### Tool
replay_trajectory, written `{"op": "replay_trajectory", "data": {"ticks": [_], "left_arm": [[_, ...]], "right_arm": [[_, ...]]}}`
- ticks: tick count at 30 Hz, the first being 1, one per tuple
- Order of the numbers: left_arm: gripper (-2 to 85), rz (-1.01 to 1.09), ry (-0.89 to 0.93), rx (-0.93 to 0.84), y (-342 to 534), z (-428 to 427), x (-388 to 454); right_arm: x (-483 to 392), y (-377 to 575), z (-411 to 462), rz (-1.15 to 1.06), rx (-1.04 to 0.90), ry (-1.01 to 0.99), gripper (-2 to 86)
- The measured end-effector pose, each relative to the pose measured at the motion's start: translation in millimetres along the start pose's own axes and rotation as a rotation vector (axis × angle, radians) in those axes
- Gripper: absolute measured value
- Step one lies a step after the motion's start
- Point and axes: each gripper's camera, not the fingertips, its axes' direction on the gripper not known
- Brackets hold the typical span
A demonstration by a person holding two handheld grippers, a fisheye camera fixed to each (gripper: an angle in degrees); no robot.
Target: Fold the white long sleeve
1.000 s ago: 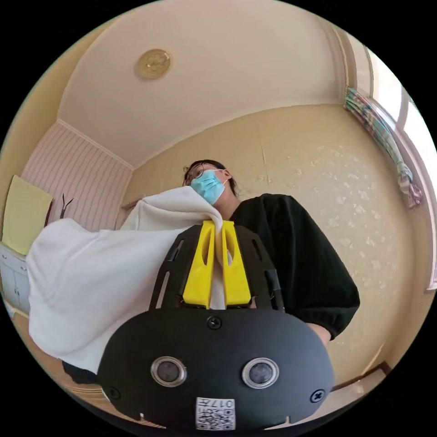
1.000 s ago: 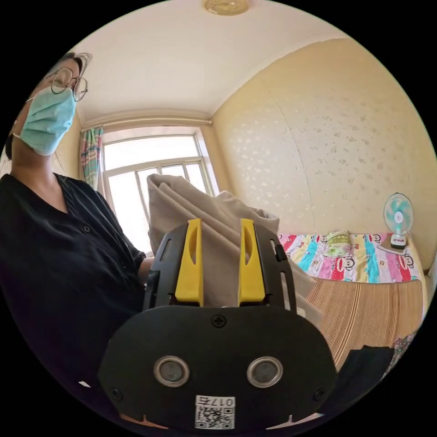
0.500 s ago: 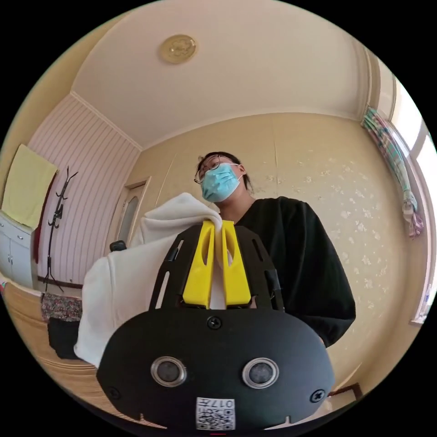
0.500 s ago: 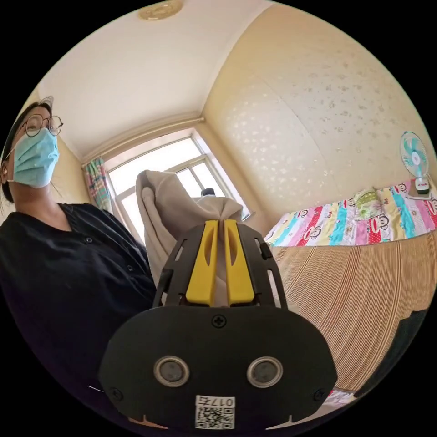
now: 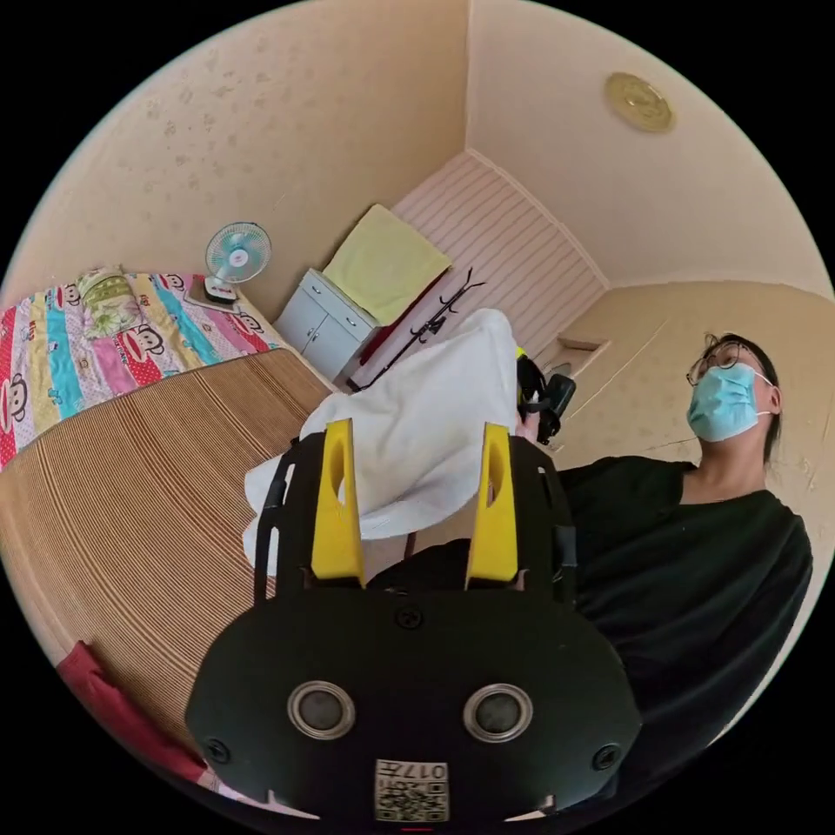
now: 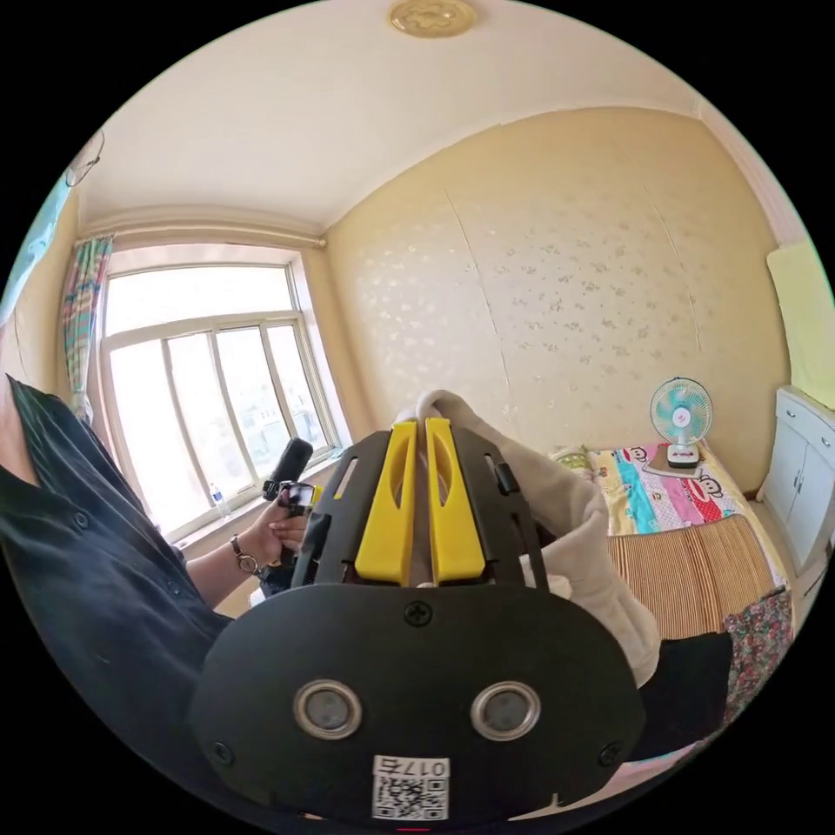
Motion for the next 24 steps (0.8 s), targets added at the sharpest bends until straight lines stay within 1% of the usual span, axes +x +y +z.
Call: {"op": "replay_trajectory", "data": {"ticks": [3,4,7,10,12,14,15,17,19,20,21,22,24], "left_arm": [[18.3,0.06,-0.026,0.026,-20,22,40],[18.2,0.065,-0.033,0.026,-24,27,48],[17.2,0.032,-0.098,-0.047,-43,58,73],[17.3,0.0,-0.253,-0.079,-49,87,86],[18.0,-0.033,-0.434,-0.075,-49,102,90],[17.9,-0.021,-0.532,-0.064,-49,106,94],[17.1,-0.003,-0.54,-0.047,-50,106,99],[15.1,0.03,-0.49,-0.027,-50,105,105],[11.1,0.023,-0.445,-0.013,-51,104,106],[6.8,0.021,-0.368,0.012,-50,99,104],[5.3,0.039,-0.266,0.041,-49,91,102],[4.6,0.052,-0.217,0.049,-49,87,101],[3.7,0.153,0.002,0.065,-52,65,102]], "right_arm": [[-13,0,27,-0.008,-0.043,0.056,2.6],[-18,1,37,-0.008,-0.056,0.102,2.6],[-24,-1,59,0.0,-0.075,0.198,2.6],[-15,-5,71,0.077,-0.092,0.176,2.6],[-13,-6,74,0.094,-0.09,0.144,2.5],[-18,-6,72,0.086,-0.067,0.116,2.6],[-20,-7,72,0.076,-0.061,0.113,2.6],[-29,-10,72,0.038,-0.064,0.087,2.6],[-33,-13,74,0.021,-0.074,0.04,2.6],[-35,-14,76,0.009,-0.074,0.022,2.6],[-35,-13,76,0.0,-0.07,0.021,2.6],[-33,-13,73,-0.016,-0.053,0.027,2.7],[-24,-15,66,-0.059,-0.05,0.004,2.8]]}}
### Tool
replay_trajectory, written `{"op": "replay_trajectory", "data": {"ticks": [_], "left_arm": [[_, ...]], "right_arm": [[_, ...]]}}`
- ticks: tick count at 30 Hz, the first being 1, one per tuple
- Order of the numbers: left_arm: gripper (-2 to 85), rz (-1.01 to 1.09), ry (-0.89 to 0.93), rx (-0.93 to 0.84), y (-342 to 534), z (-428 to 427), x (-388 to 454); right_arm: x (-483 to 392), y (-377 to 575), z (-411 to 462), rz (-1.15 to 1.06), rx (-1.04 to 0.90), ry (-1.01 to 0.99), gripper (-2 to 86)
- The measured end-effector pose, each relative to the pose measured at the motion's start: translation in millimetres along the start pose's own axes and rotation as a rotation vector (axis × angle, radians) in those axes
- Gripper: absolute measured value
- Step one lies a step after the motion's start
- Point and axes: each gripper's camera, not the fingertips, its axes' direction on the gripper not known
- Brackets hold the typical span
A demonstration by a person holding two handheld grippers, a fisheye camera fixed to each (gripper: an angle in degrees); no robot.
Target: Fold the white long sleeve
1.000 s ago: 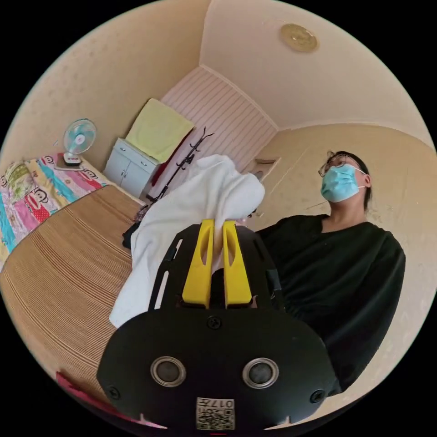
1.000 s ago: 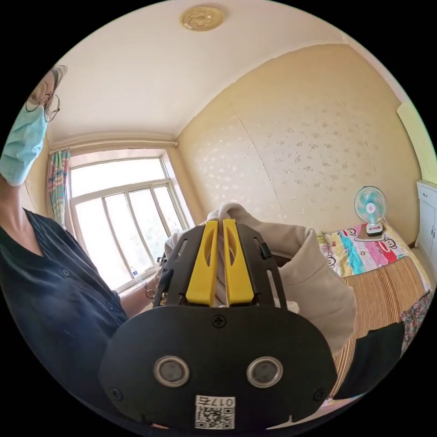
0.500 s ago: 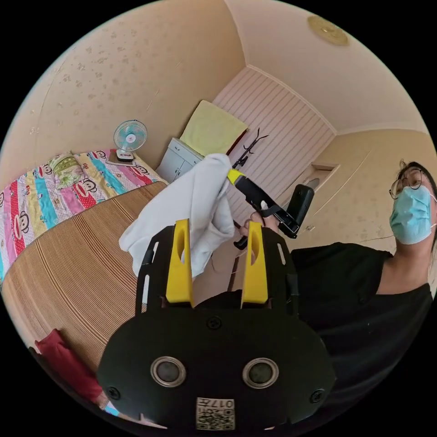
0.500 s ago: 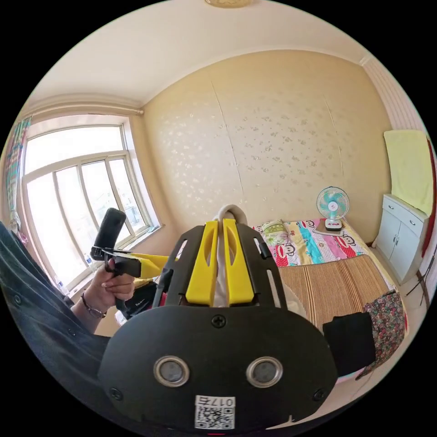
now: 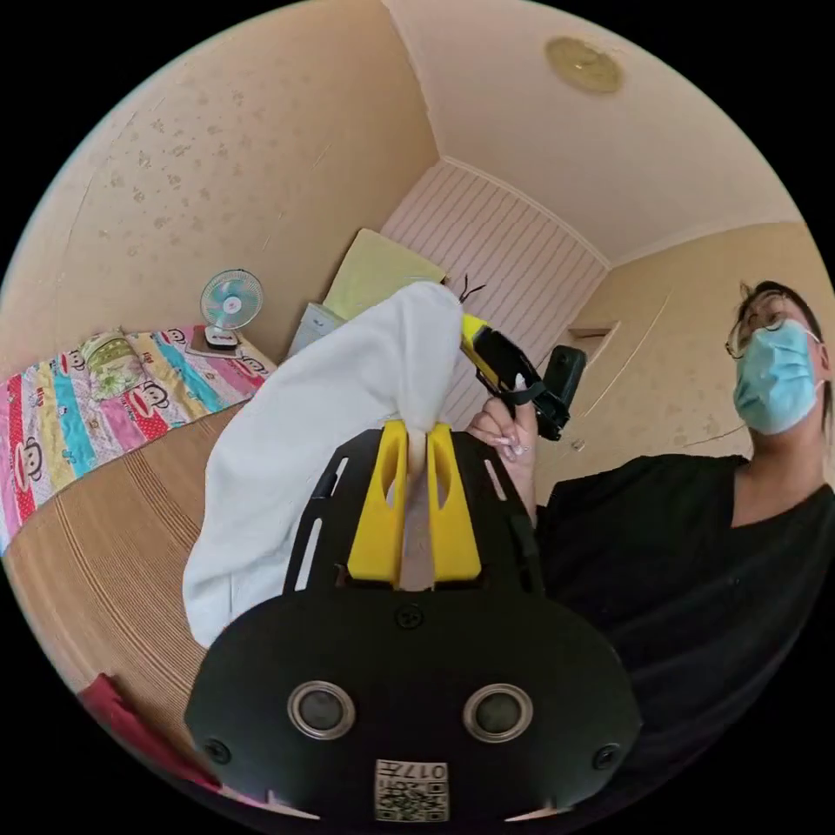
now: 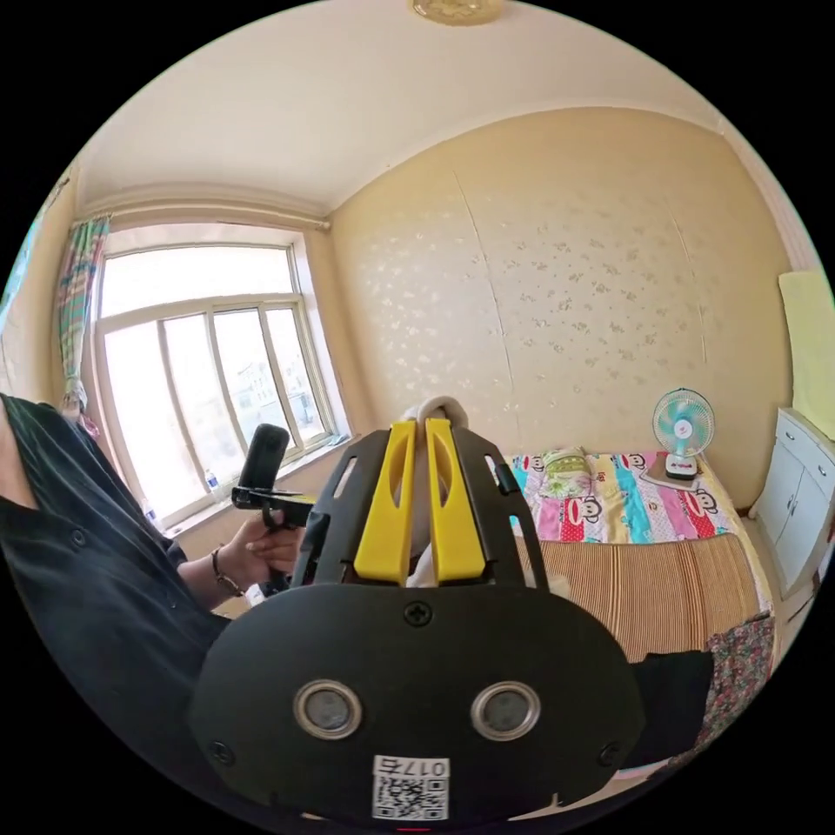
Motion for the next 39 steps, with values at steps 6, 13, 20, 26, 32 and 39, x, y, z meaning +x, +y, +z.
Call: {"op": "replay_trajectory", "data": {"ticks": [6,13,20,26,32,39], "left_arm": [[2.7,0.01,0.326,0.091,-39,-46,-11],[2.2,0.179,0.454,0.029,-83,-46,34],[2.4,0.176,0.572,0.089,-103,-52,52],[3.0,0.129,0.54,0.142,-99,-83,59],[3.6,0.108,0.155,0.139,-51,-146,68],[3.5,-0.04,-0.21,-0.086,26,-117,74]], "right_arm": [[36,15,-21,-0.096,-0.079,-0.219,3.3],[77,107,-58,0.025,-0.103,-0.303,8.5],[90,202,-36,0.2,-0.235,-0.371,15.7],[88,190,18,0.214,-0.299,-0.344,4.8],[89,84,-54,0.221,-0.026,0.086,3.7],[13,36,-69,0.106,0.19,0.232,3.5]]}}
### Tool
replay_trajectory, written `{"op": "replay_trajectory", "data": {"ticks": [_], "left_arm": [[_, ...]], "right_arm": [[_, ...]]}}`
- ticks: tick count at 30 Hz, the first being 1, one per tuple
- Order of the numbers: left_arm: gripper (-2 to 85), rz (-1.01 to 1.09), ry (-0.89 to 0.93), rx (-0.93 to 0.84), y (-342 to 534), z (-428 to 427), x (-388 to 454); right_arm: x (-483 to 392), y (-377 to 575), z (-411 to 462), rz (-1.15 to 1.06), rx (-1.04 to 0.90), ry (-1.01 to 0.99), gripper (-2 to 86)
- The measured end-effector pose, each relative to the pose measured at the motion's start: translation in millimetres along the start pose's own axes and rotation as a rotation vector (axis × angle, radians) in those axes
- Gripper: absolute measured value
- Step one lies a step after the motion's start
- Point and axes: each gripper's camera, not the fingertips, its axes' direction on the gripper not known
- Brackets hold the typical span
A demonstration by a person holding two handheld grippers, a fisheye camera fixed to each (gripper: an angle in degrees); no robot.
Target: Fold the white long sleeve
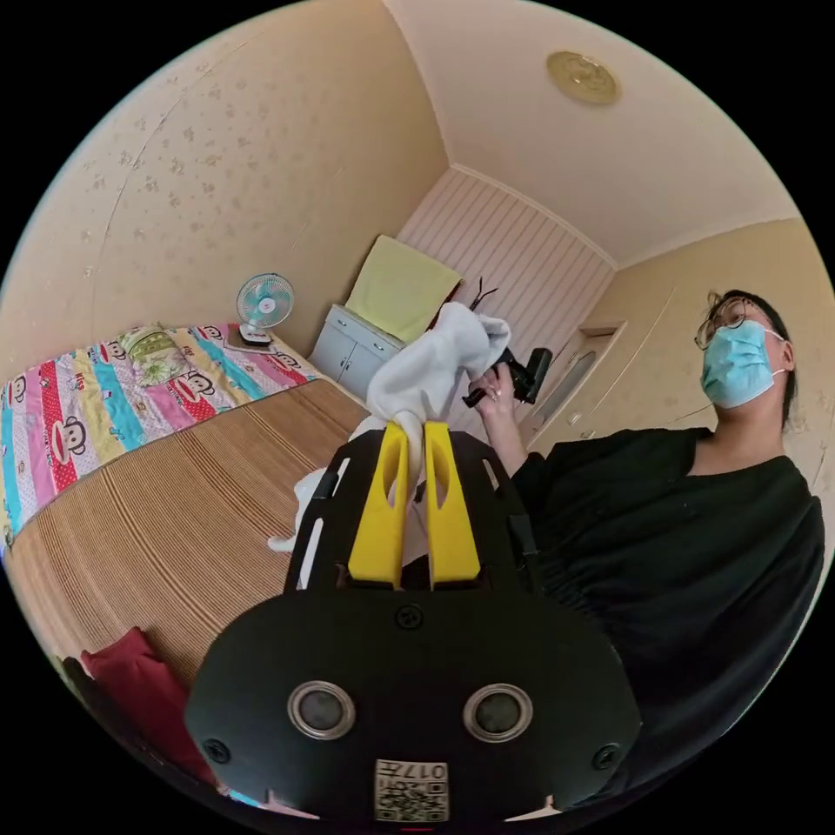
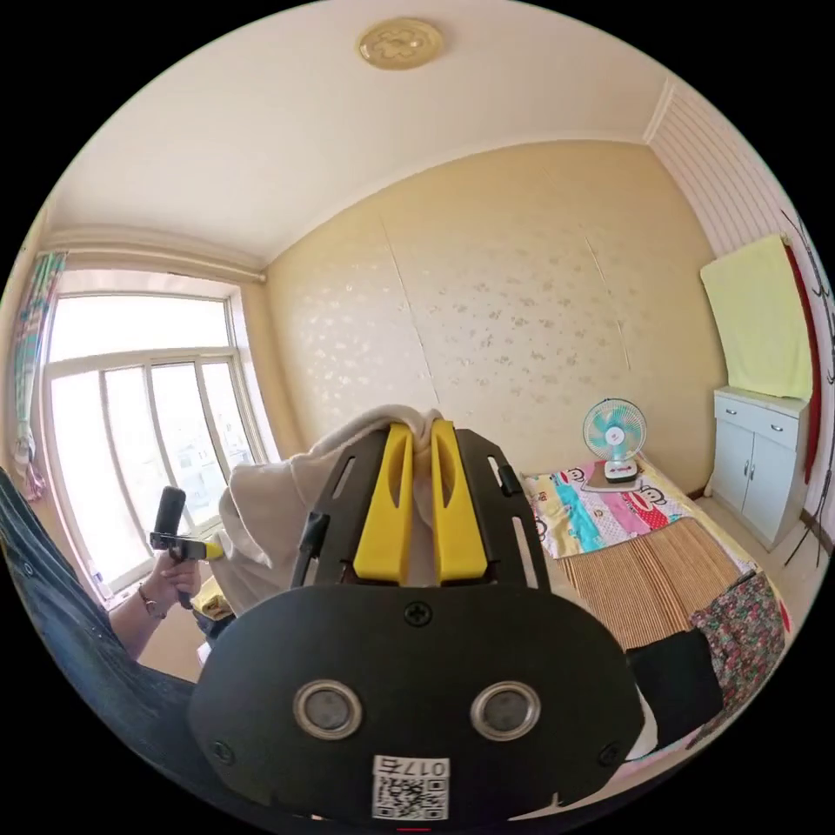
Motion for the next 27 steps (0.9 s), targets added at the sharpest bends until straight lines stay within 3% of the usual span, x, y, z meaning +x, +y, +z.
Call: {"op": "replay_trajectory", "data": {"ticks": [5,10,15,19,24,27], "left_arm": [[3.5,0.068,0.075,-0.121,11,35,33],[6.9,0.16,0.21,-0.054,7,46,68],[13.7,0.061,0.262,-0.069,-3,71,71],[12.3,0.033,0.208,-0.053,-9,90,83],[12.5,-0.005,-0.02,-0.072,-19,115,107],[11.1,-0.022,-0.005,-0.024,-19,100,106]], "right_arm": [[-44,-27,-26,-0.081,0.169,0.037,3.5],[-69,-46,-55,-0.096,0.296,0.035,3.4],[-82,-54,-77,-0.058,0.366,-0.051,3.4],[-101,-54,-79,-0.062,0.33,-0.036,3.4],[-108,-56,-82,-0.053,0.304,-0.073,3.4],[-111,-62,-82,-0.077,0.273,-0.108,3.3]]}}
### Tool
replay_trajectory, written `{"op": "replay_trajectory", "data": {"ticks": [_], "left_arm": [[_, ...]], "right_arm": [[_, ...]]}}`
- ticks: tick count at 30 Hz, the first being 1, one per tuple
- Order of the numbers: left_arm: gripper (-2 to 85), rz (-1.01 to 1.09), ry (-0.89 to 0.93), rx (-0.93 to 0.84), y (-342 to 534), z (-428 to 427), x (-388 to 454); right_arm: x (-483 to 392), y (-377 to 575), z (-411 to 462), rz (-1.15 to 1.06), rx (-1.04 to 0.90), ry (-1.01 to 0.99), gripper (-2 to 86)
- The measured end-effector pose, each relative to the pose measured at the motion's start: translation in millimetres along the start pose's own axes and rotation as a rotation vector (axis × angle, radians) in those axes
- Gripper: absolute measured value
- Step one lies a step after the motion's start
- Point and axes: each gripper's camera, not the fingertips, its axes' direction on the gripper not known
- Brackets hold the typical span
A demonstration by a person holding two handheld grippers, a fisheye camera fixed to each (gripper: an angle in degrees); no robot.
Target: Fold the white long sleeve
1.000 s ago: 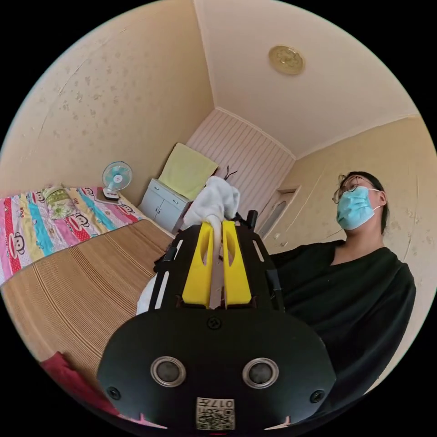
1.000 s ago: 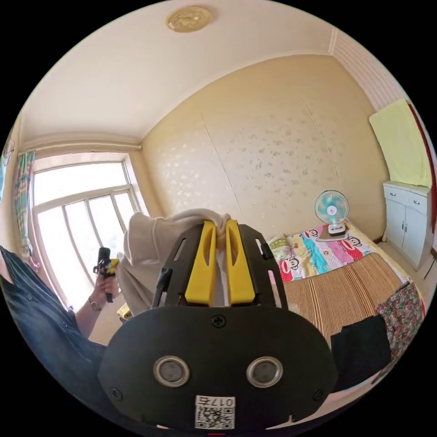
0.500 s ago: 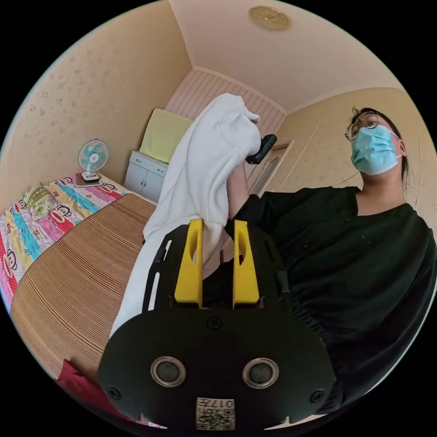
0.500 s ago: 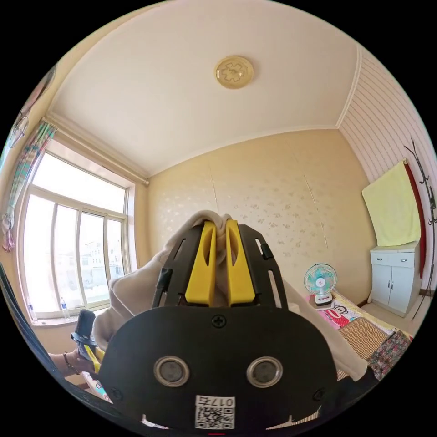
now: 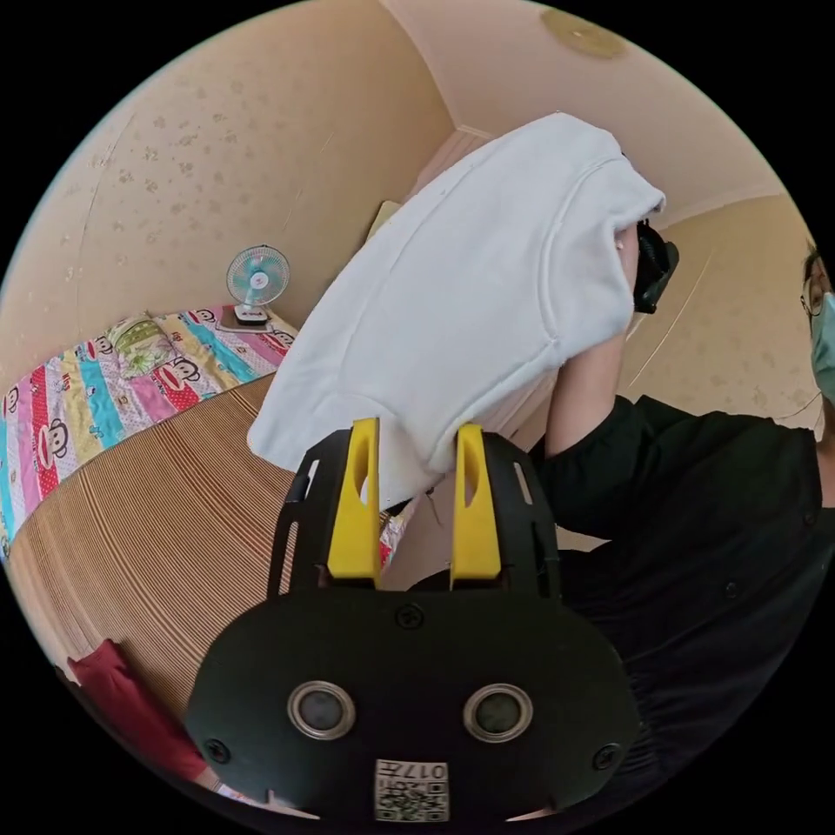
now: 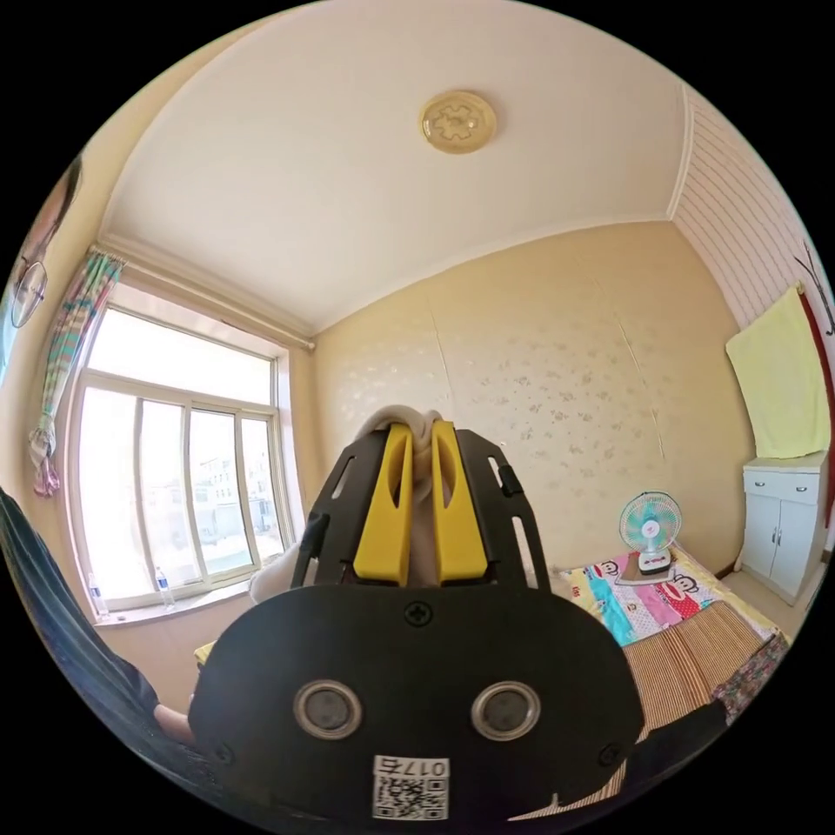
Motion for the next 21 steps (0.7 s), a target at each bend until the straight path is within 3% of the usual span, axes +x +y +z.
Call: {"op": "replay_trajectory", "data": {"ticks": [3,9,14,17,21], "left_arm": [[4.2,0.011,0.122,0.025,4,-20,-4],[1.4,0.001,-0.041,0.28,23,-148,-14],[0.7,-0.019,-0.034,0.375,24,-229,-24],[0.6,0.067,-0.028,0.353,12,-249,0],[0.7,0.139,0.094,0.467,-3,-297,25]], "right_arm": [[-3,-5,9,-0.044,-0.076,-0.015,3.3],[21,12,24,-0.222,-0.3,0.187,3.3],[102,52,39,-0.042,-0.626,-0.096,3.5],[96,70,28,-0.078,-0.653,-0.151,3.5],[88,48,7,-0.084,-0.547,-0.222,3.4]]}}
